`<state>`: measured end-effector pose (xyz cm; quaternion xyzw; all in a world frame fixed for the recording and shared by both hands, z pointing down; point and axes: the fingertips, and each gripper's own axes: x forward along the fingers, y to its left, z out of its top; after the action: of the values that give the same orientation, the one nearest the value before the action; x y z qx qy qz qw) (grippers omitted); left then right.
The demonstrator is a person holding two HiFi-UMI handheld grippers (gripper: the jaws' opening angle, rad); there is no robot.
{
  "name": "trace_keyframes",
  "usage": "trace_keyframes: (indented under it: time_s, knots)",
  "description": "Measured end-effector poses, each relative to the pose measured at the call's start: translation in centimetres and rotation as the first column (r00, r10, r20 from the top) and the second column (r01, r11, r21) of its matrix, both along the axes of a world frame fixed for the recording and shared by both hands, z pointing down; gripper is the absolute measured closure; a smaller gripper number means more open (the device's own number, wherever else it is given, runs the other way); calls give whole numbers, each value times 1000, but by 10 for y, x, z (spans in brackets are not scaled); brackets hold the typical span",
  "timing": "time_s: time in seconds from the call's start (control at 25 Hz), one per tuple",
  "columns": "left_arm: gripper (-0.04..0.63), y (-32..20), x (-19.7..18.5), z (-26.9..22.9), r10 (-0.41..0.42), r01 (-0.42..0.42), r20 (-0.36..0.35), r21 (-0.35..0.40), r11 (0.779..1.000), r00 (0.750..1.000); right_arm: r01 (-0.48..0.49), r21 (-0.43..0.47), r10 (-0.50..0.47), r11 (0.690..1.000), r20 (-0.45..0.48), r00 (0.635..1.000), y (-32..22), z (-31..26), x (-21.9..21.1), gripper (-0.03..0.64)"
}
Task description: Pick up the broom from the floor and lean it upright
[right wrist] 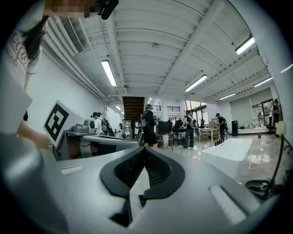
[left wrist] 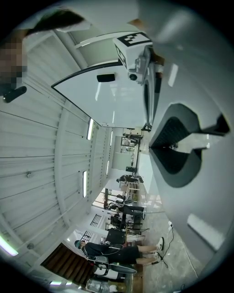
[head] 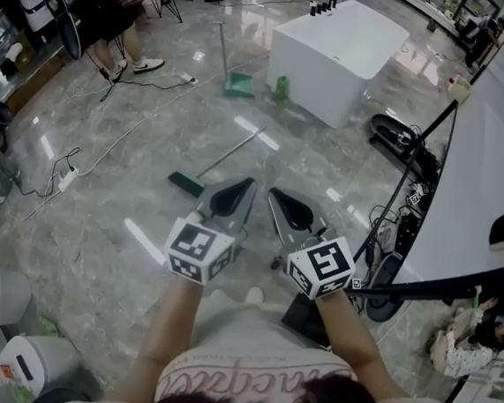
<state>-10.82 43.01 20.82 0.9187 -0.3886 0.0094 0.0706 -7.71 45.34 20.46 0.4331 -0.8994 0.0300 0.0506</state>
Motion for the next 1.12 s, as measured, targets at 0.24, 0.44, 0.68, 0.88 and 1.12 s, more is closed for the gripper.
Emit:
trace_keyframes:
  time_s: [0.24, 0.44, 0.68, 0.88, 1.12]
  knots:
    - [597, 4, 1, 9, -25, 25, 11, -18, 1000, 1000, 23, -37, -22, 999, 11, 1000, 1, 11, 3, 615]
    - [597, -3, 5, 15, -15, 15, 12, -32, 999, 1000, 25, -46, -25, 999, 11, 1000, -3, 15, 6, 615]
    - [597, -27, 9, 22, -2, 2, 8, -48, 999, 1000, 11, -74, -10, 997, 11, 1000, -23, 25, 11, 615]
    - [597, -61, 9, 28, 11, -11, 2, -57, 998, 1000, -2, -95, 3, 995, 11, 1000, -57, 33, 10, 615]
    - [597, -123, -4, 31, 15, -15, -8, -60, 998, 1000, -15, -106, 16, 994, 12, 1000, -117, 37, 0, 615]
